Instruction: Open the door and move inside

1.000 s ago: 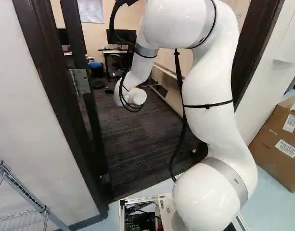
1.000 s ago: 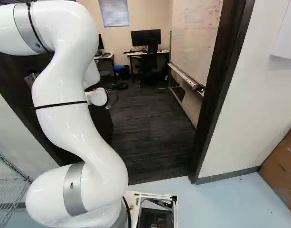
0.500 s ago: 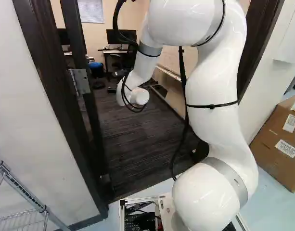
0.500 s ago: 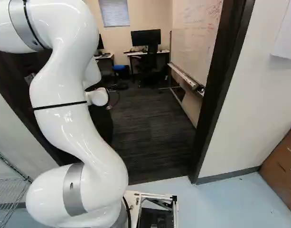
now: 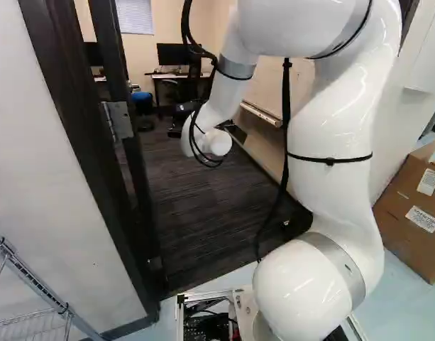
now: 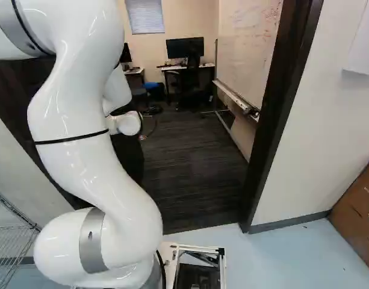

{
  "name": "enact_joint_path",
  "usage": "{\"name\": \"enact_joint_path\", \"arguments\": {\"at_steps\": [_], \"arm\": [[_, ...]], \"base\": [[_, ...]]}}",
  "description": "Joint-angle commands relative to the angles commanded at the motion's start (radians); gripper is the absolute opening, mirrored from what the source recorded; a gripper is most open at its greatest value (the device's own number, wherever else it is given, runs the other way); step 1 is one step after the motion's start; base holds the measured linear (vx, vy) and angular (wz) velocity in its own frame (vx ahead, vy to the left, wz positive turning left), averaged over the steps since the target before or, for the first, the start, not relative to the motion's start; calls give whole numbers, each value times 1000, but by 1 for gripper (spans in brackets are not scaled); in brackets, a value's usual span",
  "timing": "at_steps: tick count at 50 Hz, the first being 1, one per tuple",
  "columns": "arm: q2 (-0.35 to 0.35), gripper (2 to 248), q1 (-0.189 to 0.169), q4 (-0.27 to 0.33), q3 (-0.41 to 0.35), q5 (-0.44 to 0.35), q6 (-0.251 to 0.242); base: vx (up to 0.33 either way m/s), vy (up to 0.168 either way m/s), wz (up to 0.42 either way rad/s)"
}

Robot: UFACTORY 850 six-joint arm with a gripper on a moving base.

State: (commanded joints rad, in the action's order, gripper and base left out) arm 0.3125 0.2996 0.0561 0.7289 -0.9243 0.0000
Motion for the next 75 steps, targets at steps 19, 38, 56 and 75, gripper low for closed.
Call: {"name": "enact_joint_path", "arguments": {"at_steps": [19, 38, 56, 75], "arm": [[-131, 247, -66, -12, -142, 11, 0], [-290, 247, -147, -27, -314, 25, 0], [-415, 247, -210, -39, -450, 36, 0], [-511, 247, -259, -48, -554, 45, 0]], "base": [[0, 0, 0], [0, 0, 0], [0, 0, 0], [0, 0, 0]]}}
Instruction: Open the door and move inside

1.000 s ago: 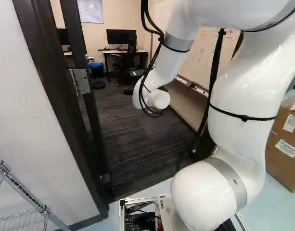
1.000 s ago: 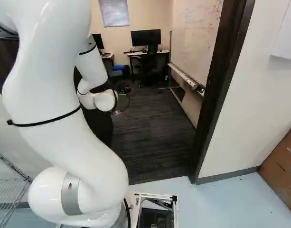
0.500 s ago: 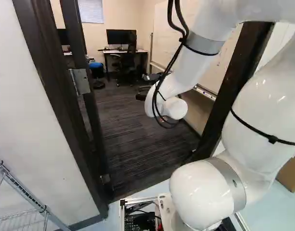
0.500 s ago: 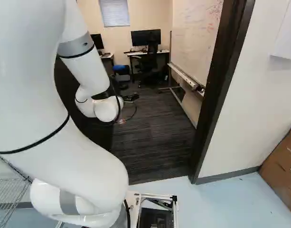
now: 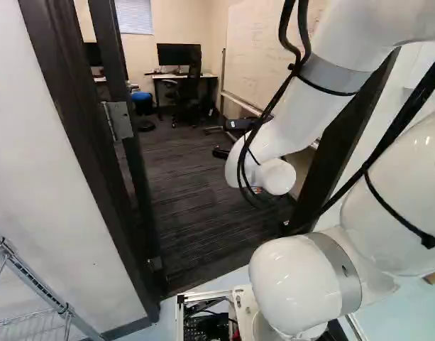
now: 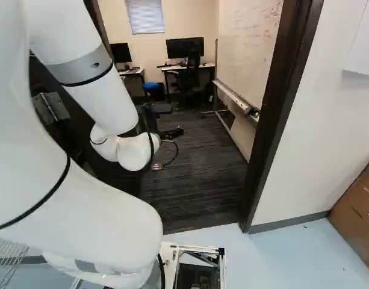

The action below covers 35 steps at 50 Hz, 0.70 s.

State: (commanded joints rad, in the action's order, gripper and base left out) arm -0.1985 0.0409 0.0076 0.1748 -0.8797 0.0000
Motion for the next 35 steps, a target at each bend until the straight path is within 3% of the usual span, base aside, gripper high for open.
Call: {"name": "enact_joint_path", "arguments": {"at_steps": [35], "arm": [[-80, 247, -40, -8, -86, 7, 0]], "base": [[0, 0, 0]]}}
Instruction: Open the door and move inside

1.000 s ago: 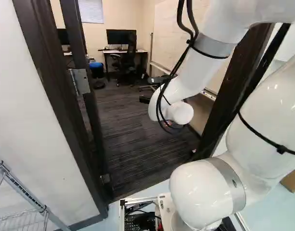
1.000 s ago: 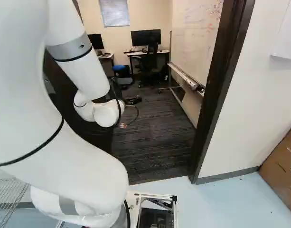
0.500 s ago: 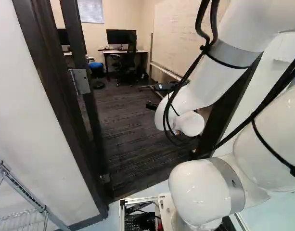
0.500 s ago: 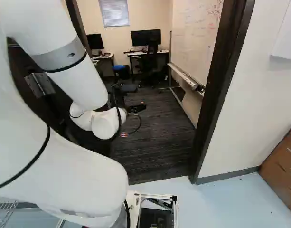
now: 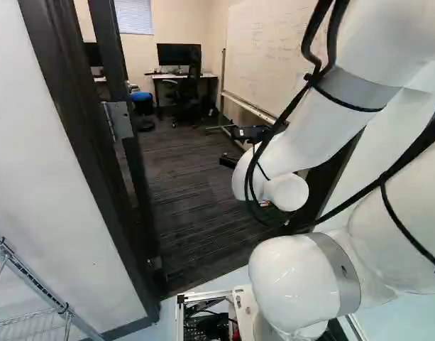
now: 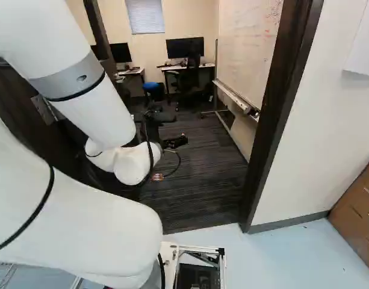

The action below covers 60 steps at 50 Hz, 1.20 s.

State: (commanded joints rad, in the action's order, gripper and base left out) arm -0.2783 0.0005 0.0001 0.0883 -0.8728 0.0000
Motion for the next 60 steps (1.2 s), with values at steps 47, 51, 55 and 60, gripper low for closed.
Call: {"name": "enact_joint_path", "arguments": {"at_steps": [47, 51, 55, 60], "arm": [[-1, 247, -1, 0, -1, 0, 0], [-1, 247, -1, 0, -1, 0, 0], [-1, 247, -1, 0, -1, 0, 0], [-1, 247, -1, 0, -1, 0, 0]], "base": [[13, 3, 0], [68, 5, -9], [90, 7, -1], [103, -1, -13]]}}
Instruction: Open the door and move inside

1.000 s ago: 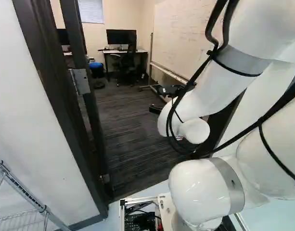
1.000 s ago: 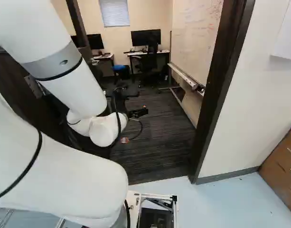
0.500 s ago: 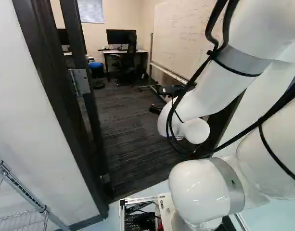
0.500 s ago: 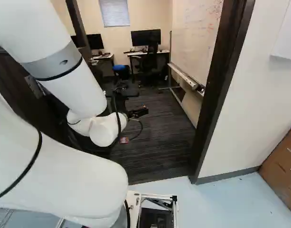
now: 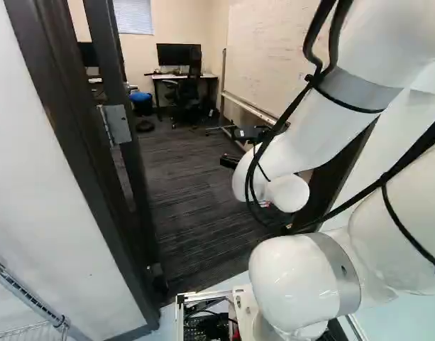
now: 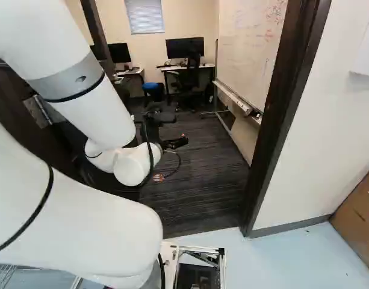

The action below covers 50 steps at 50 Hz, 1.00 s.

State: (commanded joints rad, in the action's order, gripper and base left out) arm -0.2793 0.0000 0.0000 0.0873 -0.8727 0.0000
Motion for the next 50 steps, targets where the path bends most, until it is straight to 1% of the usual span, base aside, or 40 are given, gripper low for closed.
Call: {"name": "enact_joint_path", "arguments": {"at_steps": [20, 50], "arm": [[0, 247, 0, 0, 0, 0, 0], [0, 247, 0, 0, 0, 0, 0]], "base": [[130, -2, -11], [153, -59, -5]]}}
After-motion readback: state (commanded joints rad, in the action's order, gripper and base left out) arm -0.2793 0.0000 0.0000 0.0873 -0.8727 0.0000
